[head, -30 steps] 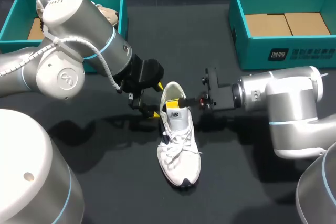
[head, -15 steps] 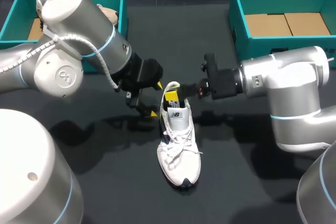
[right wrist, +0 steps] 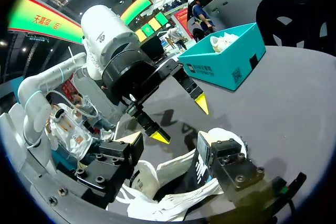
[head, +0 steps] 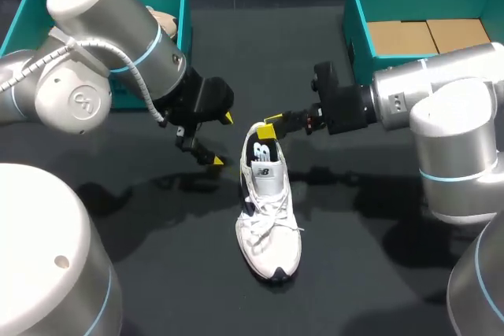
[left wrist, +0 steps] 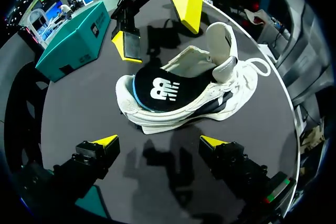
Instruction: Take the shoe out of the shoebox, open the shoe tongue, remove and reinsert the insole, then place the shoe into the shoebox
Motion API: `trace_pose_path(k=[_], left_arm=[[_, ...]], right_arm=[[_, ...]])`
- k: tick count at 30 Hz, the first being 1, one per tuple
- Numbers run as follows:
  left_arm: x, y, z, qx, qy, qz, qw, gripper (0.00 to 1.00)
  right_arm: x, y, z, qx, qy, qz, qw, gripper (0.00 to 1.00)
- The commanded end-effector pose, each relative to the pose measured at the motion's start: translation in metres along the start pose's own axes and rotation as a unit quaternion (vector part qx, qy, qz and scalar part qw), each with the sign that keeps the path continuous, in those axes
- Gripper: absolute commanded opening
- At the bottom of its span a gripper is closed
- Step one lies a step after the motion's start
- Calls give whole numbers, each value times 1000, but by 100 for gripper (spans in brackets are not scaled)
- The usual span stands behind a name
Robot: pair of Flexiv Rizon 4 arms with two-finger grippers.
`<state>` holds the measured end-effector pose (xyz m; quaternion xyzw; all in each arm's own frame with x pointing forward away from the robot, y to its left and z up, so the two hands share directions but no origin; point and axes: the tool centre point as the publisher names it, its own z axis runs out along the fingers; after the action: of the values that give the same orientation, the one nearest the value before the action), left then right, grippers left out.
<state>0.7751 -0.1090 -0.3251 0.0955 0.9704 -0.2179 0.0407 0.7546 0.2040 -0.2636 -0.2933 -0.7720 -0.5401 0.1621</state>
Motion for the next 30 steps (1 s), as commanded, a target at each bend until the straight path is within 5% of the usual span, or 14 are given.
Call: trace_pose_path(k=[1,5,18,23,25,26,30], left_arm=[[1,12,-21,1,0,0,1000,100],[-3,25,-35,-2,6,6,1000,100],[-9,52,-87,-30,43,103,993,100],[-19,60,-102,-37,57,129,989,100],[-22,64,-109,-38,68,143,987,100],[-23,65,-112,-39,73,151,985,100],[-34,75,-124,-23,94,177,979,100]], right_arm=[[5,8,-17,25,-14,5,1000,64],[1,13,-30,48,-30,15,998,52],[-16,34,-68,180,-109,73,975,43],[-23,40,-75,268,-145,122,945,34],[-26,42,-77,302,-179,145,925,6],[-28,43,-78,316,-198,155,915,0],[-27,45,-78,356,-279,183,873,0]])
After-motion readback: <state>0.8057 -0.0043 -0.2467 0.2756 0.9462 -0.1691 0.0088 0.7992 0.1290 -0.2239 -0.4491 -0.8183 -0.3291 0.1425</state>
